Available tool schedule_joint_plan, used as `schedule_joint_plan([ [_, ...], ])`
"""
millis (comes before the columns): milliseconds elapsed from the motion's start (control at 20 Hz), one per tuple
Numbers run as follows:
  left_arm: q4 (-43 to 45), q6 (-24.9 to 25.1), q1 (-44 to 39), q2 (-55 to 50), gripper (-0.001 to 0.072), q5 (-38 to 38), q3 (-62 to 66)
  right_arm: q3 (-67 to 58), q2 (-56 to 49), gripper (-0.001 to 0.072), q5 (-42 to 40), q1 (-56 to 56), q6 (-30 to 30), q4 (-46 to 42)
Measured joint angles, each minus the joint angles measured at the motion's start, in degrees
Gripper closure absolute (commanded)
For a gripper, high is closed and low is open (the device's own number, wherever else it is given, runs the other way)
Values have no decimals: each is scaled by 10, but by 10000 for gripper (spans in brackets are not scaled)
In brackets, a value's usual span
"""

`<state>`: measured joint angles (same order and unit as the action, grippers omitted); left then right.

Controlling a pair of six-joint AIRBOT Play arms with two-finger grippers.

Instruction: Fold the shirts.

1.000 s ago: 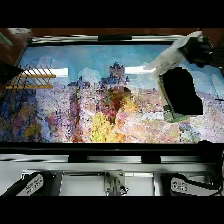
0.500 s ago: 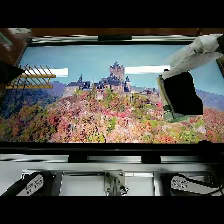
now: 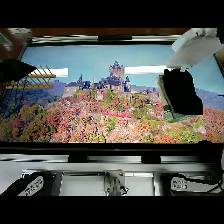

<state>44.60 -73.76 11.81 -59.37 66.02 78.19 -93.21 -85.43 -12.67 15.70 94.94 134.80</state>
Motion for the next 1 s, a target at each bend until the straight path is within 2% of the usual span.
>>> schedule_joint_plan([
  [150, 0, 0, -14, 0, 681, -9, 0, 0, -19, 645, 50, -18, -7, -7],
  [250, 0, 0, -19, 0, 681, -11, 0, 0, -25, 644, 13, -12, -7, -52],
  [600, 0, 0, -23, 0, 681, -14, 0, 0, 28, 644, -319, 50, -7, -203],
  [900, 0, 0, -23, 0, 681, -15, 0, 11, 65, 644, -601, 64, -48, -332],
  [1000, 0, 0, -23, 0, 681, -15, 0, 29, 68, 643, -664, 66, -57, -364],
])
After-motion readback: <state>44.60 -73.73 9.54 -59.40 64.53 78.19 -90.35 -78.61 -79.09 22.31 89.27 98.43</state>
